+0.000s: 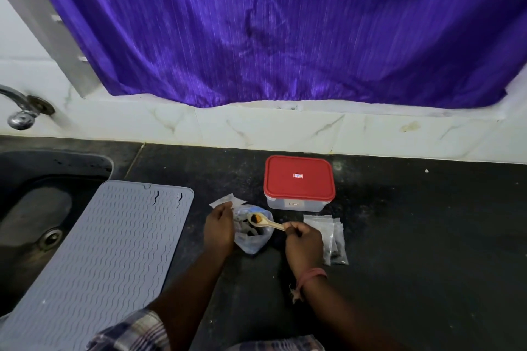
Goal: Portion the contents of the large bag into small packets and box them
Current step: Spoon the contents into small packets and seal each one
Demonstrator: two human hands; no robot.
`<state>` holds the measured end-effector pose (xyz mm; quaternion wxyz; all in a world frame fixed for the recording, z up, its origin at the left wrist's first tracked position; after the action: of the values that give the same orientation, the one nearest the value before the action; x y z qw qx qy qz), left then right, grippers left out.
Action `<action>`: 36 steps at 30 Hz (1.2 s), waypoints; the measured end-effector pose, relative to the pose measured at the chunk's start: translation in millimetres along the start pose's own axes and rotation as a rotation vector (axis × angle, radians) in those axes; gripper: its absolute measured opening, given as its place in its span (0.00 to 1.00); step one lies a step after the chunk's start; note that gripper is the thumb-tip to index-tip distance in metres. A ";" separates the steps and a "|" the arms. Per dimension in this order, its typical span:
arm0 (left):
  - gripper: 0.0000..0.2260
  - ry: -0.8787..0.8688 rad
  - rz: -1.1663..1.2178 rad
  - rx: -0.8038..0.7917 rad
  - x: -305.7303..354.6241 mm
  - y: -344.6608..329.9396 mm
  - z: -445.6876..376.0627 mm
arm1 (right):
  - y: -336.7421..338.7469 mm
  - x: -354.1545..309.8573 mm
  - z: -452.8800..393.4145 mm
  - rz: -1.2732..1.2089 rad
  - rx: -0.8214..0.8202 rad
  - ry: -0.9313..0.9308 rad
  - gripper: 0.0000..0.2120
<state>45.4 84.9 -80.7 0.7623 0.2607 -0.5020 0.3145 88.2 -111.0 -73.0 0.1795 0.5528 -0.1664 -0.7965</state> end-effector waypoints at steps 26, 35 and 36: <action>0.09 -0.122 -1.069 0.031 1.0 29.1 9.6 | -5.2 5.3 3.3 0.101 -0.028 -0.005 0.06; 0.14 0.016 -0.755 0.058 26.0 32.1 7.5 | -1.0 1.6 4.0 0.088 -0.016 0.009 0.06; 0.19 0.053 -0.754 0.031 26.2 31.4 5.8 | -0.1 0.5 4.1 0.080 -0.008 0.014 0.06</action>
<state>26.5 107.4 -51.7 0.8333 0.4305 -0.3458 0.0259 84.2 -110.8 -72.1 0.2146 0.5504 -0.1840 -0.7856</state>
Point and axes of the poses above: each hand's wrist, its own z-axis away from the middle knuckle, its own y-axis out of the back of the hand, x = y × z, the point moved 3 cm from there along -z, towards the middle knuckle, and after that the axes turned 12 degrees about z, right-handed, at the moved point
